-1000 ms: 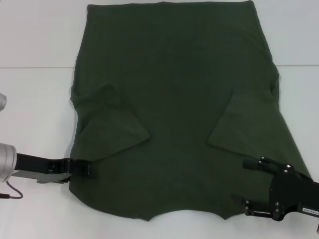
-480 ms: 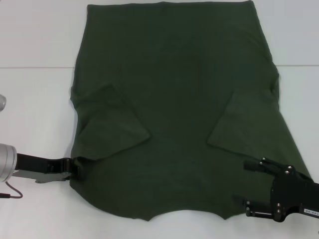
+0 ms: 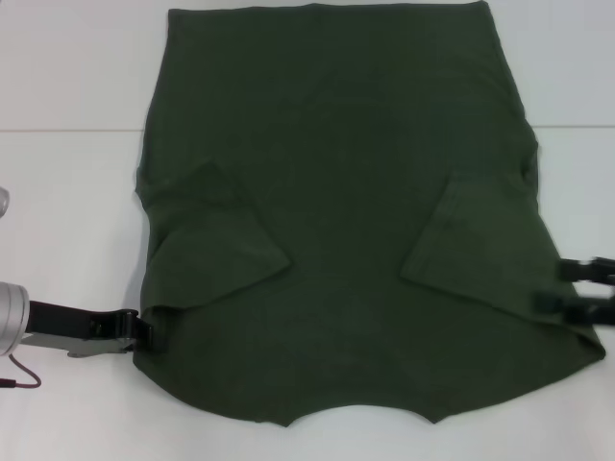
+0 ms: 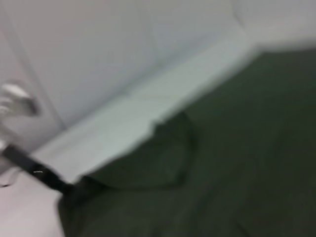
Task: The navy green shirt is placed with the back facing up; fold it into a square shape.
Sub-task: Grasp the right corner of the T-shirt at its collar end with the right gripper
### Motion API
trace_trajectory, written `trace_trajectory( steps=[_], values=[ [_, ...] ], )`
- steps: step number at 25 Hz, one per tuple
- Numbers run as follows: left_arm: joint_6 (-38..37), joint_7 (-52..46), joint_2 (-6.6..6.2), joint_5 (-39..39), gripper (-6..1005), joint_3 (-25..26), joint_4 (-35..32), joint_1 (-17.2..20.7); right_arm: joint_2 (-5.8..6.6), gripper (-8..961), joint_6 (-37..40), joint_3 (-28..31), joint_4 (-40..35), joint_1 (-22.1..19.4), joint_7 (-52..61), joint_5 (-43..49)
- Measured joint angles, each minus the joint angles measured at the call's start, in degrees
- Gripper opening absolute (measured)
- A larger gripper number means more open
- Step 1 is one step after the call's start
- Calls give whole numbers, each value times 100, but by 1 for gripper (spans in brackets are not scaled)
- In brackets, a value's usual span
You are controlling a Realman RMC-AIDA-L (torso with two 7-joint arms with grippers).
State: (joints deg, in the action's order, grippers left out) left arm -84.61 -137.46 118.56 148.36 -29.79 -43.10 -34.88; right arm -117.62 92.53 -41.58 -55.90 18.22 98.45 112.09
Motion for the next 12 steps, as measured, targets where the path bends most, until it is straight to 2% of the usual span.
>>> trace_trajectory(
  steps=[3, 6, 8, 12],
  values=[
    [-26, 12, -12, -3, 39, 5, -20, 7, 307, 904, 200, 78, -762, 343, 2396, 1118],
    [-45, 55, -17, -4, 39, -7, -22, 8, 539, 904, 652, 440, -796, 874, 3797, 2240],
    [-89, 119, -17, -6, 39, 1, -23, 8, 599, 902, 1057, 845, -748, 1304, 4352, 3049],
    [-109, 182, -18, -11, 39, 17, -23, 8, 540, 899, 1188, 979, -779, 1721, 4555, 4147]
  ],
)
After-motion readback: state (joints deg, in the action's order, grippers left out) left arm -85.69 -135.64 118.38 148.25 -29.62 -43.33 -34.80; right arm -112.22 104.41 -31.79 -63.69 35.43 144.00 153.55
